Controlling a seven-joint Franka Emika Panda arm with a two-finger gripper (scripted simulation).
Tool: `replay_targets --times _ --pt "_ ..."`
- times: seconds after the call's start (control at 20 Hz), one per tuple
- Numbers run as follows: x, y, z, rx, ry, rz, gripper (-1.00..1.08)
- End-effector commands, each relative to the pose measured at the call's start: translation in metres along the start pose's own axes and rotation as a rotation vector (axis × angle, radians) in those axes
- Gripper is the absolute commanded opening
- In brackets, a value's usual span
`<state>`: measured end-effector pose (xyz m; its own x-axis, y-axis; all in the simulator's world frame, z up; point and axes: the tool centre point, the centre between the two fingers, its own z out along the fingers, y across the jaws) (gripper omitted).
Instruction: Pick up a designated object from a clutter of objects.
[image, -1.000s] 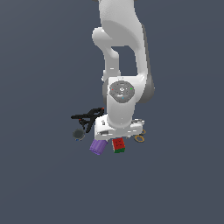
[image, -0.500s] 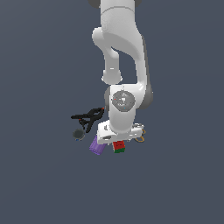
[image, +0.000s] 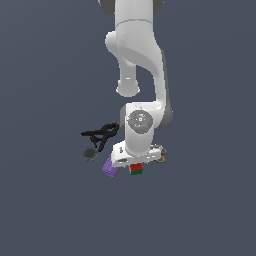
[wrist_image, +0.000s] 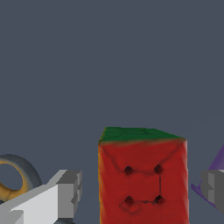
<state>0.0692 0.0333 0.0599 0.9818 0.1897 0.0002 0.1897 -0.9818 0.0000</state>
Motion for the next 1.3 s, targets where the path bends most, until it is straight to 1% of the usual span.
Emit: replay_targets --times 0.0,0.35,0.4,0.85,1.25 --pt "-0.001 0.0 0.013 0.0 -0.001 0.0 1.0" --pt "0.001 0.0 0.027 0.0 0.0 -0.001 1.0" --pt "0.001 0.0 0.027 0.0 0.0 -0.001 -1.0" --pt "0.001 0.0 0.027 0.0 0.0 -0.001 -1.0" --pt "0.003 -0.004 0.008 -0.001 0.004 -0.002 -1.0"
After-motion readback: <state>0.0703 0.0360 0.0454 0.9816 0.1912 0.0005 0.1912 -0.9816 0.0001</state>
